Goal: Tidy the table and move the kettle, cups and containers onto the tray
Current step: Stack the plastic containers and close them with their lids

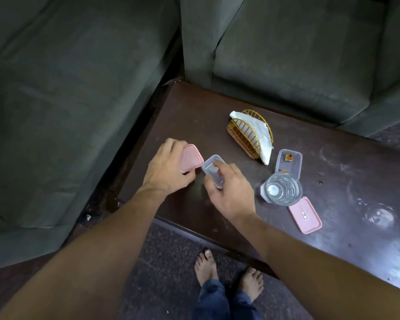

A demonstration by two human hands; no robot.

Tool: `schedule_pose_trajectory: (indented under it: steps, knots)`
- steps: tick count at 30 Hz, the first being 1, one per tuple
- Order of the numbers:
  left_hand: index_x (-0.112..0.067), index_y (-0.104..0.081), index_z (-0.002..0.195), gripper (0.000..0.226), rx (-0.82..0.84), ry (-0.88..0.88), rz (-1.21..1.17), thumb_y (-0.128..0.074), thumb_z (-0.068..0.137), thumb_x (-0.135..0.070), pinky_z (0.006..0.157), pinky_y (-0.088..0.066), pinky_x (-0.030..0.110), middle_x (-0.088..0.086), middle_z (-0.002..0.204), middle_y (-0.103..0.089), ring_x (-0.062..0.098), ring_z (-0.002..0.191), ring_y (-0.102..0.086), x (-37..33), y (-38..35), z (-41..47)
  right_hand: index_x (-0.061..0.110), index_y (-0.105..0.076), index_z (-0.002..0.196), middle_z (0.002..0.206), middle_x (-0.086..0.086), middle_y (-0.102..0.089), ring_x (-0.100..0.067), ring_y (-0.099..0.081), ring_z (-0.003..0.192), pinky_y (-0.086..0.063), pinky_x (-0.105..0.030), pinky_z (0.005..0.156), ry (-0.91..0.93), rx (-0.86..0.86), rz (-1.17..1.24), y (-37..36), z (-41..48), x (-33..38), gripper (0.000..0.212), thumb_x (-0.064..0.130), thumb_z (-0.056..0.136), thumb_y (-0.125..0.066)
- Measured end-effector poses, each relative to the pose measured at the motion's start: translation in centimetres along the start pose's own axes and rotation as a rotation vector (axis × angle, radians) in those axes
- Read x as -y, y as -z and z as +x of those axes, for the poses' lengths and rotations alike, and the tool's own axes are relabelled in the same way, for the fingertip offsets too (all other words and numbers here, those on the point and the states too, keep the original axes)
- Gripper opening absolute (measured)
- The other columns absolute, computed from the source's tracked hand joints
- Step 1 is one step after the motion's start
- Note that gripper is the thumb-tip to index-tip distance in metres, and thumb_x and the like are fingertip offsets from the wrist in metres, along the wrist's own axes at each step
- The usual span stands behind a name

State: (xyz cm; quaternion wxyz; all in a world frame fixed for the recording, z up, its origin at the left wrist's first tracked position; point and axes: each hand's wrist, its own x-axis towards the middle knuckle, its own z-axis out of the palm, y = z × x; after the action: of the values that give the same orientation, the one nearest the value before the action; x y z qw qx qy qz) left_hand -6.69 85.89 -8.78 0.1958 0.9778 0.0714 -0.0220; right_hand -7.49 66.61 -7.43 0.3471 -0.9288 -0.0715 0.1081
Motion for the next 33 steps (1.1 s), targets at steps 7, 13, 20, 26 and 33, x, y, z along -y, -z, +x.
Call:
schedule_pose_trajectory:
  steps: [7,13,20,26,33]
  knots:
    - [-0.017,-0.048,0.136,0.068,-0.056,-0.306,-0.067,-0.080,0.076,-0.021,0.097,-0.056,0.039,0.003,0.142,-0.056,0.020,0.141,-0.047,-5.0,0.9,0.9,0.035,-0.076,0.082,0.079,0.008,-0.074,-0.017,-0.071,0.087,-0.060,-0.048,0.087,-0.489,0.152,0.550,3.4,3.3,2.7,0.067,0.092,0.073,-0.042]
    - [-0.006,-0.062,0.122,0.056,-0.153,-0.452,-0.044,-0.078,0.068,-0.009,0.099,-0.053,0.031,0.007,0.126,-0.064,0.023,0.131,-0.056,-8.7,0.8,1.9,0.027,-0.081,0.087,0.087,-0.010,-0.078,-0.021,-0.071,0.079,-0.055,-0.036,0.059,-0.458,0.153,0.640,6.6,4.0,1.4,0.066,0.082,0.075,-0.047]
    - [-0.007,-0.067,0.118,0.047,-0.109,-0.556,-0.113,-0.079,0.072,-0.005,0.075,-0.062,0.047,0.011,0.132,-0.062,0.027,0.131,-0.057,-14.7,0.5,5.0,0.018,-0.077,0.101,0.081,0.001,-0.071,-0.013,-0.063,0.077,-0.053,-0.028,0.060,-0.311,0.210,0.532,12.3,4.4,-3.0,0.027,0.038,0.085,-0.070]
    - [-0.012,-0.047,0.146,0.076,0.109,-0.598,-0.040,-0.073,0.075,-0.003,0.095,-0.053,0.045,0.011,0.141,-0.050,0.031,0.130,-0.052,-22.2,-1.0,8.3,0.028,-0.080,0.093,0.081,0.008,-0.078,-0.011,-0.072,0.081,-0.058,-0.032,0.075,-0.448,-0.223,0.299,16.3,4.0,-8.3,0.048,0.061,0.063,-0.063]
    - [-0.022,-0.065,0.126,0.039,0.414,-0.513,0.582,-0.073,0.088,-0.021,0.084,-0.053,0.040,0.010,0.125,-0.069,0.034,0.116,-0.067,-27.1,-6.5,10.5,0.020,-0.080,0.104,0.090,-0.004,-0.079,-0.028,-0.073,0.093,-0.055,-0.034,0.076,-0.740,-0.297,0.253,17.0,1.1,-16.2,0.042,0.052,0.079,-0.071]
